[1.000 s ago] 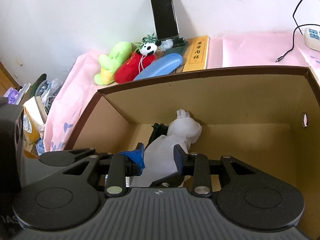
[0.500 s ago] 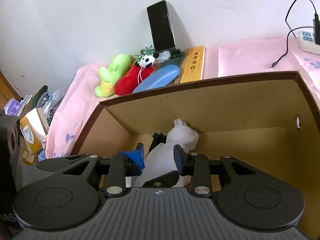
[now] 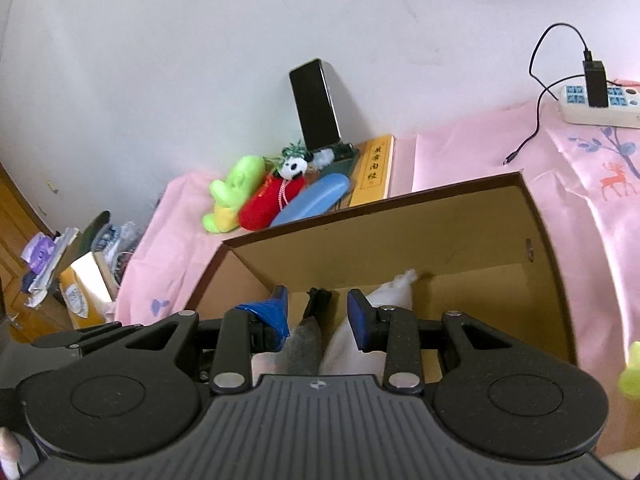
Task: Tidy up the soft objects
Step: 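Withdraw both grippers from the box toward the green plush, then close both grippers on the green pear-shaped plush, then lift the green plush with both grippers and carry it over the box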
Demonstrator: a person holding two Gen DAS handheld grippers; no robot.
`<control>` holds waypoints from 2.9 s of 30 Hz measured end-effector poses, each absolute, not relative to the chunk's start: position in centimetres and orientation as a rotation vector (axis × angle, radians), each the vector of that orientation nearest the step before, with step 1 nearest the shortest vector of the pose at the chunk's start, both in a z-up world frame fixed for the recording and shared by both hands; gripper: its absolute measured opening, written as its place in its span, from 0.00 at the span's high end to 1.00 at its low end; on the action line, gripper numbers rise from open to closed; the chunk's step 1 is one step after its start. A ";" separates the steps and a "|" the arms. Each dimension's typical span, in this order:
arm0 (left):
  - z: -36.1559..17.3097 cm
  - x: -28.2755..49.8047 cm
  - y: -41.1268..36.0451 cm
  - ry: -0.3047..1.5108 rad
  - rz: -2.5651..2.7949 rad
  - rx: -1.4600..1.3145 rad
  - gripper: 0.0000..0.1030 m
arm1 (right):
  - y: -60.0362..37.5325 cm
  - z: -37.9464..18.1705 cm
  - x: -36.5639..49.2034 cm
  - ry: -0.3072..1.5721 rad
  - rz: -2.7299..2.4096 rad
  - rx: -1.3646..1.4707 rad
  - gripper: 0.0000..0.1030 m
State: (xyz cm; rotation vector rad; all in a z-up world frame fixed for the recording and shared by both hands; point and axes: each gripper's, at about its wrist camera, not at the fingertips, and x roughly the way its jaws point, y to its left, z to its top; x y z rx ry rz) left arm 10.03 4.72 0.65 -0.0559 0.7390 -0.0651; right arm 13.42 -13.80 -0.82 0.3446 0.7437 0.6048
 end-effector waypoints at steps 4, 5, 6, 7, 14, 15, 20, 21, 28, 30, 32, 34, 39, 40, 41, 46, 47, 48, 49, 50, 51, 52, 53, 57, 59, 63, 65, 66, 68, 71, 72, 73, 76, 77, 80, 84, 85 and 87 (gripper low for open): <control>1.0 8.1 5.0 0.747 -0.073 -0.061 0.33 | -14.4 0.0 11.9 0.714 0.622 0.317 0.84; 0.9 7.6 5.2 0.756 -0.076 -0.067 0.33 | -14.4 0.2 11.5 0.711 0.627 0.303 0.84; 0.8 7.1 5.3 0.767 -0.081 -0.073 0.33 | -14.5 0.2 11.1 0.712 0.629 0.291 0.84; 0.6 6.6 5.4 0.778 -0.088 -0.079 0.33 | -14.5 0.1 10.8 0.720 0.626 0.282 0.84; -0.5 3.3 4.9 0.806 -0.184 -0.077 0.32 | -16.4 -0.6 9.3 0.808 0.596 0.346 0.84; -0.5 2.9 4.5 0.809 -0.218 -0.067 0.32 | -16.7 -0.7 8.9 0.815 0.591 0.349 0.84; -0.4 1.1 2.4 0.807 -0.388 -0.066 0.32 | -17.6 -1.1 7.2 0.876 0.591 0.323 0.84; -0.6 0.9 1.8 0.813 -0.415 -0.057 0.32 | -17.6 -1.3 6.9 0.892 0.598 0.327 0.84; -3.4 1.1 -1.6 0.923 -0.570 -0.023 0.31 | -17.8 -4.0 5.8 1.024 0.562 0.314 0.84; -4.4 1.5 -2.2 0.956 -0.582 -0.022 0.32 | -17.8 -4.7 5.8 1.053 0.553 0.327 0.84; -5.1 1.9 -2.8 0.985 -0.591 -0.014 0.32 | -17.8 -5.3 5.7 1.084 0.549 0.329 0.84; -5.6 2.2 -3.4 0.995 -0.600 0.001 0.31 | -17.5 -5.6 5.6 1.101 0.552 0.325 0.84; -6.7 3.0 -3.9 0.999 -0.584 0.036 0.27 | -17.2 -5.9 5.6 1.111 0.549 0.345 0.83; -6.8 3.1 -3.9 0.999 -0.581 0.038 0.26 | -17.2 -5.9 5.7 1.113 0.551 0.347 0.81; -6.8 3.3 -3.9 1.000 -0.581 0.039 0.24 | -17.1 -6.0 5.8 1.118 0.554 0.349 0.81; -8.6 4.0 -4.3 1.049 -0.567 0.050 0.10 | -16.9 -5.7 5.9 1.140 0.567 0.314 0.81; -8.4 3.9 -4.4 1.035 -0.572 0.056 0.17 | -17.0 -5.6 5.9 1.143 0.567 0.304 0.81; -8.3 3.7 -4.5 1.023 -0.568 0.068 0.22 | -17.0 -5.6 6.1 1.144 0.565 0.297 0.81; -8.2 3.7 -4.5 1.019 -0.567 0.074 0.23 | -17.1 -5.6 6.2 1.147 0.560 0.295 0.81; -8.2 3.8 -4.4 1.019 -0.568 0.069 0.24 | -17.2 -5.7 6.3 1.153 0.559 0.301 0.81; -8.2 3.8 -4.3 1.018 -0.567 0.064 0.25 | -17.2 -5.8 6.4 1.161 0.559 0.313 0.81; -8.2 3.9 -4.2 1.019 -0.565 0.058 0.27 | -17.2 -6.0 6.5 1.169 0.558 0.326 0.80; -8.2 3.9 -4.0 1.019 -0.562 0.054 0.29 | -17.2 -6.3 6.6 1.176 0.557 0.350 0.80; -8.0 4.0 -3.9 1.014 -0.560 0.043 0.37 | -17.4 -6.3 6.4 1.180 0.562 0.391 0.78; -7.5 3.6 -3.9 1.004 -0.564 0.058 0.38 | -17.6 -6.0 6.1 1.168 0.576 0.389 0.78; -6.0 2.7 -3.7 0.963 -0.587 0.070 0.39 | -18.4 -5.0 5.3 1.136 0.605 0.420 0.78; -5.3 2.1 -3.6 0.942 -0.604 0.078 0.39 | -18.8 -4.5 5.1 1.131 0.621 0.436 0.78; -4.9 1.8 -3.6 0.928 -0.611 0.088 0.40 | -19.1 -4.1 4.9 1.127 0.633 0.444 0.78; -3.8 1.1 -3.6 0.894 -0.622 0.113 0.40 | -19.5 -3.2 4.6 1.112 0.651 0.450 0.78; -2.4 0.4 -3.6 0.849 -0.631 0.129 0.40 | -19.6 -1.5 4.0 1.067 0.675 0.431 0.78; -1.9 0.2 -3.5 0.831 -0.631 0.131 0.40 | -19.5 -0.9 3.9 1.050 0.683 0.423 0.78; -1.3 0.1 -3.4 0.811 -0.629 0.131 0.40 | -19.5 -0.3 3.8 1.031 0.691 0.414 0.78; 0.3 0.3 -2.8 0.760 -0.616 0.107 0.40 | -19.1 1.4 3.9 0.964 0.709 0.395 0.78; 0.8 0.4 -2.5 0.739 -0.608 0.105 0.41 | -18.9 1.9 4.1 0.943 0.714 0.392 0.78; 2.0 0.9 -1.7 0.693 -0.579 0.086 0.48 | -18.2 2.7 4.7 0.900 0.730 0.379 0.78; 2.4 1.0 -0.2 0.683 -0.579 -0.001 0.49 | -17.4 2.9 4.8 0.914 0.761 0.320 0.78; 2.2 0.8 0.0 0.696 -0.585 -0.010 0.49 | -17.2 2.5 4.7 0.931 0.766 0.310 0.78; 1.3 0.5 0.1 0.743 -0.593 -0.033 0.49 | -17.1 1.6 4.7 0.977 0.761 0.307 0.78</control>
